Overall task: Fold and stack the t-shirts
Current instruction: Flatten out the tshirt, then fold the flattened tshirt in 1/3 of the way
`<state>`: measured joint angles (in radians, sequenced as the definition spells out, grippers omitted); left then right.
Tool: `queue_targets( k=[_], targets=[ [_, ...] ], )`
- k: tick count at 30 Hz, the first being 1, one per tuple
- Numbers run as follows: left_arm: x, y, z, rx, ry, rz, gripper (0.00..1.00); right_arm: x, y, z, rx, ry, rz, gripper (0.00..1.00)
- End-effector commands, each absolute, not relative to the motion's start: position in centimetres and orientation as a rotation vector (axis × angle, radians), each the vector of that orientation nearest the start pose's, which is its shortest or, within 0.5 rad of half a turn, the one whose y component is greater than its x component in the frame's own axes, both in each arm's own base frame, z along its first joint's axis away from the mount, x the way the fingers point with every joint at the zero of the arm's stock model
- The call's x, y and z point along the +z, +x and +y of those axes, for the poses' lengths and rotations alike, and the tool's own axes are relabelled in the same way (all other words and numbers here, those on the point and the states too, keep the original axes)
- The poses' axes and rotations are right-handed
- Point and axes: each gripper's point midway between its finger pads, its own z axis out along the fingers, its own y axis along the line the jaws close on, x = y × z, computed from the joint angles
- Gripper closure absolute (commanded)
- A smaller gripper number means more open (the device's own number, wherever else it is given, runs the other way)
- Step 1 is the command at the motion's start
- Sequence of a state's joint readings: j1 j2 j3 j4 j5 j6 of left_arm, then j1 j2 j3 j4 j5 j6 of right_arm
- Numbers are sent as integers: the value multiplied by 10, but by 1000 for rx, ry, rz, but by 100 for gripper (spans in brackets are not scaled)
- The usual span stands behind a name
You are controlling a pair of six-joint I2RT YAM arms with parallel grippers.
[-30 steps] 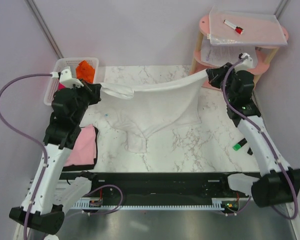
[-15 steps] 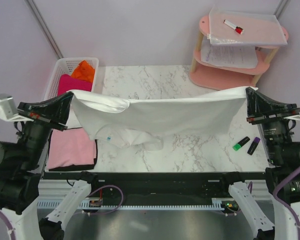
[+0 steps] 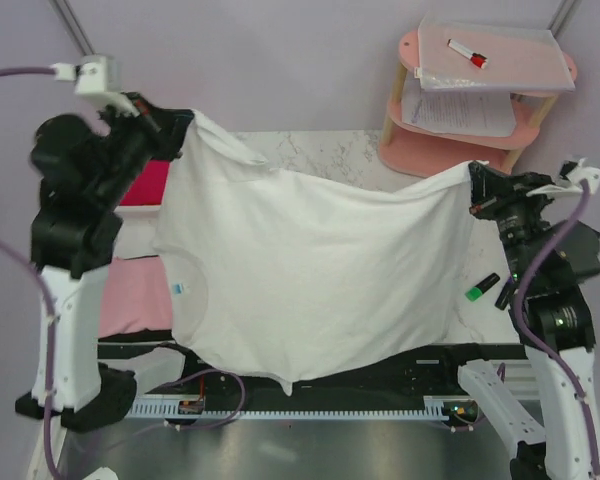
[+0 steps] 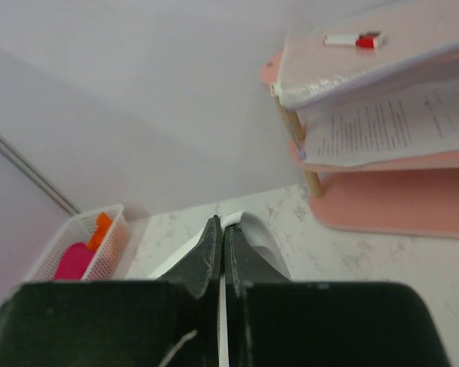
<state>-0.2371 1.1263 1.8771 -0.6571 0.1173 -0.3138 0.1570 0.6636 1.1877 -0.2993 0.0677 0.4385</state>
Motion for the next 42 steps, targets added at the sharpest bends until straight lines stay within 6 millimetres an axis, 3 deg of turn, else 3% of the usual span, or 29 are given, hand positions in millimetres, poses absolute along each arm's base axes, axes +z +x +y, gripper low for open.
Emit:
queue_targets(
  k=[1,3,4,6,7,8,9,10,11,12,13,16,17,18,20,24,30,36,37,38,40,42],
  targets=[
    [442,368,-125,-485,69,1817,98,392,308,42,351,308,1522,100],
    [412,392,-128,-478,49,1889,98,370,329,41,336,339,1555,100],
    [384,413,-135,-482,34,1952,98,336,347,45,323,351,1632,100],
    [352,434,-138,-471,9,2017,98,315,368,50,341,376,1652,100],
    [338,445,-140,-468,-2,2045,98,277,385,52,321,395,1737,100],
    [306,465,-143,-454,-19,2114,98,268,397,53,319,404,1742,100],
    [292,474,-145,-445,-27,2142,98,252,406,54,311,420,1771,100],
    [280,484,-145,-431,-40,2162,98,216,422,58,294,434,1850,100],
    [251,500,-148,-422,-56,2219,98,207,432,60,297,436,1857,100],
    [242,507,-149,-420,-63,2233,98,196,440,63,303,440,1877,100],
    [230,515,-150,-419,-71,2254,98,170,453,65,292,451,1927,100],
    [211,540,-152,-412,-82,2278,98,145,483,67,265,471,1960,100],
    [220,547,-152,-417,-84,2256,98,142,491,66,261,479,1961,100],
    [209,553,-152,-420,-93,2276,98,140,497,67,262,479,1964,100],
    [218,561,-146,-416,-103,2255,98,141,513,69,262,480,1956,100],
    [237,558,-135,-407,-117,2218,98,152,526,65,253,480,1931,100],
    [242,533,-125,-371,-120,2224,98,160,511,54,246,498,1915,100],
    [212,488,-109,-319,-168,2293,98,137,487,46,188,520,1994,100],
    [195,478,-107,-303,-178,2324,98,134,484,45,179,523,2004,100],
    [202,471,-104,-299,-191,2305,98,131,481,44,172,525,2012,100],
    [184,454,-101,-291,-196,2346,98,123,473,41,152,534,2035,100],
    [187,441,-97,-288,-209,2340,98,118,467,39,139,534,2056,100]
  ],
)
